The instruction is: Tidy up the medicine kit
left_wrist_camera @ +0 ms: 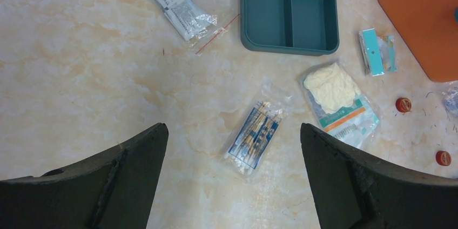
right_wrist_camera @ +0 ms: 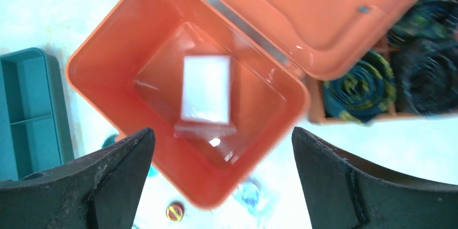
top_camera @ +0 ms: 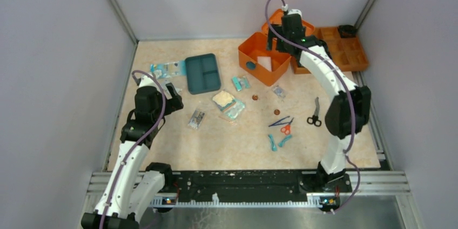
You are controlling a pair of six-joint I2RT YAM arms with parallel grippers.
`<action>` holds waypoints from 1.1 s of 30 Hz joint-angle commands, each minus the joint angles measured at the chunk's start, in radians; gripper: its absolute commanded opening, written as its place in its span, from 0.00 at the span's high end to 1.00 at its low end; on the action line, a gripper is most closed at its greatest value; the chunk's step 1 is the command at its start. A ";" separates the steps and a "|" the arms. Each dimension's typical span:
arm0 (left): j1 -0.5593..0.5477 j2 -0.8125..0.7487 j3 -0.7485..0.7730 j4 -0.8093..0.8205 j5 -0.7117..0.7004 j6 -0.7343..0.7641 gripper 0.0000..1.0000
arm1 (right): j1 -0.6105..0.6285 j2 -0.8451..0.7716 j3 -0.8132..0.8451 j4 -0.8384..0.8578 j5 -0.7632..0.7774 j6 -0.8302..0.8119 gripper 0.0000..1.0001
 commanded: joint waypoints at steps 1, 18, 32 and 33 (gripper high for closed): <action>-0.009 -0.003 0.007 0.014 0.015 0.010 0.01 | -0.023 -0.282 -0.195 0.067 0.171 0.099 0.04; -0.010 -0.001 0.006 0.021 0.046 0.015 0.01 | -0.234 -0.869 -1.025 -0.054 -0.206 0.289 0.18; -0.011 0.009 0.005 0.021 0.050 0.015 0.01 | 0.207 -0.764 -1.152 0.036 -0.114 0.575 0.24; -0.010 0.010 0.005 0.021 0.050 0.015 0.01 | 0.215 -0.751 -1.142 0.039 -0.110 0.571 0.24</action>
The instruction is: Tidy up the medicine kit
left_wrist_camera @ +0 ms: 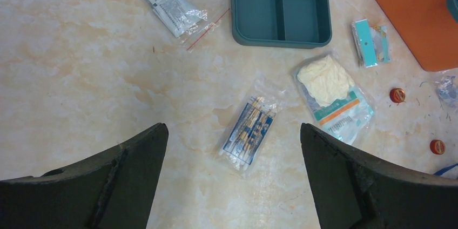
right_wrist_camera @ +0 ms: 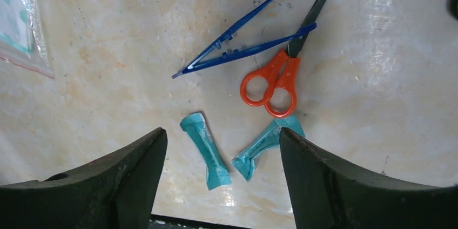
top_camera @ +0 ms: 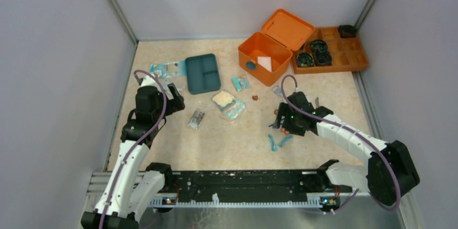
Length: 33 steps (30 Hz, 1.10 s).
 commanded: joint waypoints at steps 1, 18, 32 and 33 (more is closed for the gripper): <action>-0.006 0.003 0.004 0.021 0.017 0.008 0.01 | 0.064 0.053 0.066 0.046 0.057 0.060 0.25; -0.007 0.011 0.004 0.025 0.033 0.011 0.01 | 0.163 0.339 0.394 0.139 0.130 -0.201 0.27; -0.011 0.022 0.004 0.024 0.034 0.011 0.01 | 0.147 0.470 0.523 0.099 0.267 -0.319 0.28; -0.011 0.023 0.005 0.024 0.034 0.011 0.01 | 0.122 0.455 0.495 0.107 0.278 -0.353 0.28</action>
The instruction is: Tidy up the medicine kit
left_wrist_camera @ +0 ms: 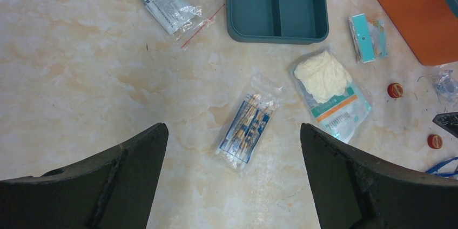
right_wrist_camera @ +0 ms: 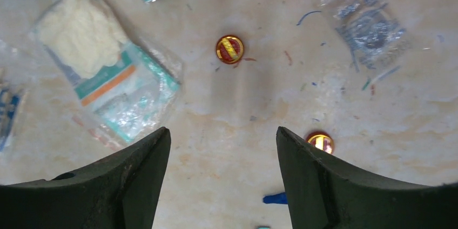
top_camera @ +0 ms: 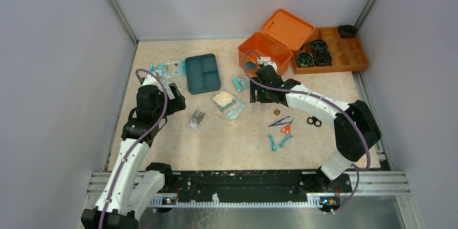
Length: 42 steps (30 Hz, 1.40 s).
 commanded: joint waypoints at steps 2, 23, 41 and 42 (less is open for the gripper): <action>-0.011 0.004 0.004 0.019 0.013 0.010 0.01 | -0.111 -0.061 -0.069 0.003 0.105 -0.156 0.28; -0.014 0.017 0.004 0.017 0.010 0.011 0.01 | -0.475 0.131 -0.122 0.294 -0.295 -0.077 0.23; -0.014 0.022 0.006 0.014 0.002 0.010 0.01 | -0.477 0.155 -0.145 0.364 -0.329 -0.058 1.00; -0.014 0.022 0.006 0.014 0.002 0.010 0.01 | -0.477 0.137 -0.152 0.365 -0.326 -0.060 1.00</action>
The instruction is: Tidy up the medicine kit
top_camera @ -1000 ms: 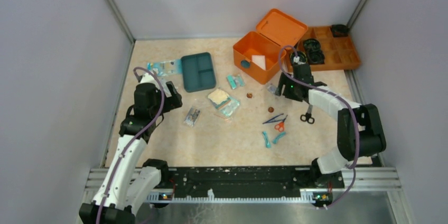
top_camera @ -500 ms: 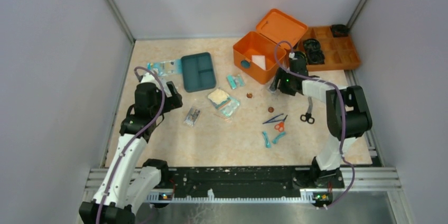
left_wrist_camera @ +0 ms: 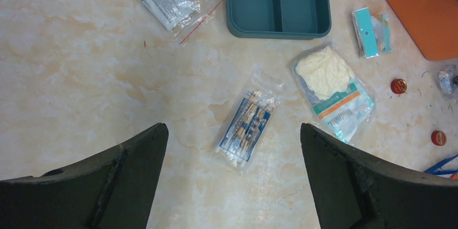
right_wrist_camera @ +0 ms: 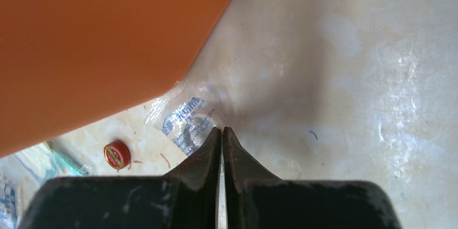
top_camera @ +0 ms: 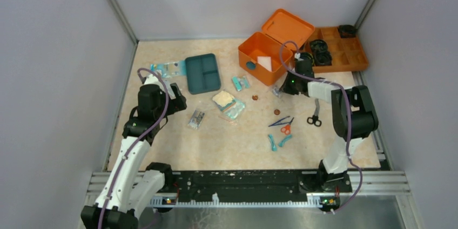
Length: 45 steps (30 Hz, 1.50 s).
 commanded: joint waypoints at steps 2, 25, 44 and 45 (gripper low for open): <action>-0.008 0.001 0.006 0.014 0.002 0.008 0.01 | -0.005 -0.098 -0.052 0.016 0.025 -0.009 1.00; -0.008 0.013 0.055 0.053 0.100 -0.039 0.01 | -0.005 -0.292 0.379 -0.254 0.005 -0.019 0.94; -0.004 0.131 0.119 0.097 0.083 -0.020 0.01 | 0.372 0.060 0.817 -0.524 0.083 -0.323 0.48; -0.004 0.140 0.126 0.099 0.083 -0.019 0.01 | 0.408 0.093 0.843 -0.543 0.105 -0.338 0.47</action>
